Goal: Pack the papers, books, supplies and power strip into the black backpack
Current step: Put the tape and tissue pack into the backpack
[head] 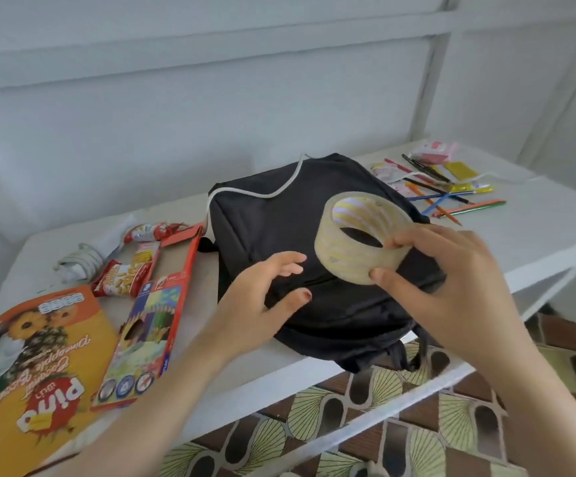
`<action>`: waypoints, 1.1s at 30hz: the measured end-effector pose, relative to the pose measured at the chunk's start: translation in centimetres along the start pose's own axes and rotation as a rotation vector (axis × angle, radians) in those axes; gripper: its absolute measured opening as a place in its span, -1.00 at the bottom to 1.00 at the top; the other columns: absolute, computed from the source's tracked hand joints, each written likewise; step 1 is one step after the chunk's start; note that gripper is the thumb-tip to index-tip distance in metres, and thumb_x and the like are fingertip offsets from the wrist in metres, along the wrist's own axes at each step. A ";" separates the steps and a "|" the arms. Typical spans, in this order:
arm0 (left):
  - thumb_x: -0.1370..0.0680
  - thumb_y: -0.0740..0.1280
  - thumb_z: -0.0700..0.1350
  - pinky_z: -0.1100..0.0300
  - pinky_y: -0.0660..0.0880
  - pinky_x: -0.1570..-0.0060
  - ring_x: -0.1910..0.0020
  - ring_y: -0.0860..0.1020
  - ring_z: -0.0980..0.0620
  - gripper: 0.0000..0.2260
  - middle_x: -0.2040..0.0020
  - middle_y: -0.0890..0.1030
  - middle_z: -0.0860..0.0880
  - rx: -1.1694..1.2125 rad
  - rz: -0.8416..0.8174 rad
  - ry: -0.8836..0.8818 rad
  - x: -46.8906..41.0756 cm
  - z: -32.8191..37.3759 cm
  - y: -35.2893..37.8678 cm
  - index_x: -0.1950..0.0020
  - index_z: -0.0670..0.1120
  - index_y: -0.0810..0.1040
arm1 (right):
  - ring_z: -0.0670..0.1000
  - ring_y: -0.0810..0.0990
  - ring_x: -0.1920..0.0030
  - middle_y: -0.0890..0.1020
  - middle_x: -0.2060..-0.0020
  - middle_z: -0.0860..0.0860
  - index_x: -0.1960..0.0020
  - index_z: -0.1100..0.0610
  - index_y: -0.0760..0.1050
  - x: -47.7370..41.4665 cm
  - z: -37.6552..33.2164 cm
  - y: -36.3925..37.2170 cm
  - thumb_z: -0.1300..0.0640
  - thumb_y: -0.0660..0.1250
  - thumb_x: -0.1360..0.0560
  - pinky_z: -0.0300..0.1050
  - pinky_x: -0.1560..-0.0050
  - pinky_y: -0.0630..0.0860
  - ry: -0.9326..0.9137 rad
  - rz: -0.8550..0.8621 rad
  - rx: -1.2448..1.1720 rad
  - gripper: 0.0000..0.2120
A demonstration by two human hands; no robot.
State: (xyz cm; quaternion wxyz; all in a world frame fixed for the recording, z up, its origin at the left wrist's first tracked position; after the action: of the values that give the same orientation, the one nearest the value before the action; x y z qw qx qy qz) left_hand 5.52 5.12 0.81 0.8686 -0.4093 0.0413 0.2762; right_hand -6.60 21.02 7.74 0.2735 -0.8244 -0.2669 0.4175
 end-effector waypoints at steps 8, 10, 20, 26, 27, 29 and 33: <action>-0.47 0.41 -0.13 0.18 0.33 -0.23 -0.19 0.40 0.07 -0.58 -0.25 0.41 0.01 -0.433 0.282 0.460 -1.8 3.6 1.7 -0.29 -0.05 0.36 | 0.05 0.43 0.00 0.54 0.12 -0.13 -0.03 0.01 0.57 1.4 4.7 -1.7 -0.03 0.45 -0.34 -0.16 0.07 0.26 0.168 0.099 0.031 -0.71; -0.52 0.33 -0.27 0.11 0.40 -0.05 -0.05 0.45 -0.04 -0.71 -0.14 0.43 -0.09 -0.680 0.482 0.753 -0.8 4.8 1.9 -0.20 -0.07 0.41 | 0.02 0.43 -0.01 0.54 0.09 -0.15 -0.04 0.00 0.56 1.7 5.3 -1.9 0.00 0.47 -0.35 -0.16 0.04 0.27 0.194 0.116 0.014 -0.72; -0.38 0.48 0.07 0.09 0.52 0.10 0.16 0.56 -0.05 -0.43 0.12 0.61 -0.08 -0.799 0.024 0.571 -4.9 1.0 4.3 -0.26 -0.22 0.48 | 0.01 0.40 -0.01 0.52 0.08 -0.14 -0.05 0.07 0.58 2.6 7.2 -1.9 0.05 0.49 -0.36 -0.11 0.01 0.28 0.254 0.158 0.044 -0.71; -0.50 0.33 -0.15 0.08 0.46 0.27 0.29 0.55 -0.10 -0.65 0.24 0.58 -0.11 -0.418 0.093 0.197 -7.6 0.6 0.6 -0.24 -0.08 0.32 | 0.06 0.42 -0.01 0.61 0.05 -0.04 -0.03 0.07 0.57 2.9 8.3 -0.5 0.04 0.48 -0.36 -0.09 0.03 0.29 0.241 0.127 0.062 -0.72; -0.53 0.29 -0.13 0.08 0.44 0.20 0.25 0.55 -0.08 -0.66 0.19 0.60 -0.10 -0.309 0.097 0.096 -8.6 -0.2 -0.6 -0.25 -0.03 0.27 | 0.06 0.42 -0.02 0.62 0.04 -0.02 -0.03 0.07 0.57 2.9 8.5 -0.4 0.04 0.48 -0.36 -0.09 0.03 0.29 0.244 0.124 0.064 -0.72; -0.55 0.28 -0.11 0.12 0.39 0.08 0.13 0.56 -0.09 -0.67 0.06 0.60 -0.11 -0.129 0.070 -0.101 -10.8 -2.3 -2.7 -0.24 0.01 0.22 | 0.03 0.40 -0.02 0.63 0.02 0.00 -0.03 0.08 0.58 2.8 8.8 0.0 0.04 0.49 -0.35 -0.08 0.02 0.30 0.246 0.121 0.074 -0.71; -0.57 0.29 -0.09 0.07 0.44 -0.07 -0.07 0.53 -0.11 -0.64 -0.08 0.52 -0.12 0.109 -0.014 -0.387 -13.2 -6.3 -3.8 -0.28 0.01 0.21 | 0.08 0.45 -0.02 0.65 0.01 0.02 -0.03 0.09 0.59 2.1 9.5 0.8 0.04 0.51 -0.34 -0.06 0.01 0.33 0.223 0.095 0.127 -0.70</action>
State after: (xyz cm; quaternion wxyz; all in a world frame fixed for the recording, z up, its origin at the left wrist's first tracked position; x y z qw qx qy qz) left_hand -2.72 -7.39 3.17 0.8831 -0.3013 -0.1146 0.3410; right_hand -13.28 24.06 1.26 0.3332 -0.8584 -0.1684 0.3518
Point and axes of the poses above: each hand's wrist, its own x-axis away from the middle knuckle, its own y-axis out of the palm, z = x × y, the point moved 9 cm from there along -x, towards the middle knuckle
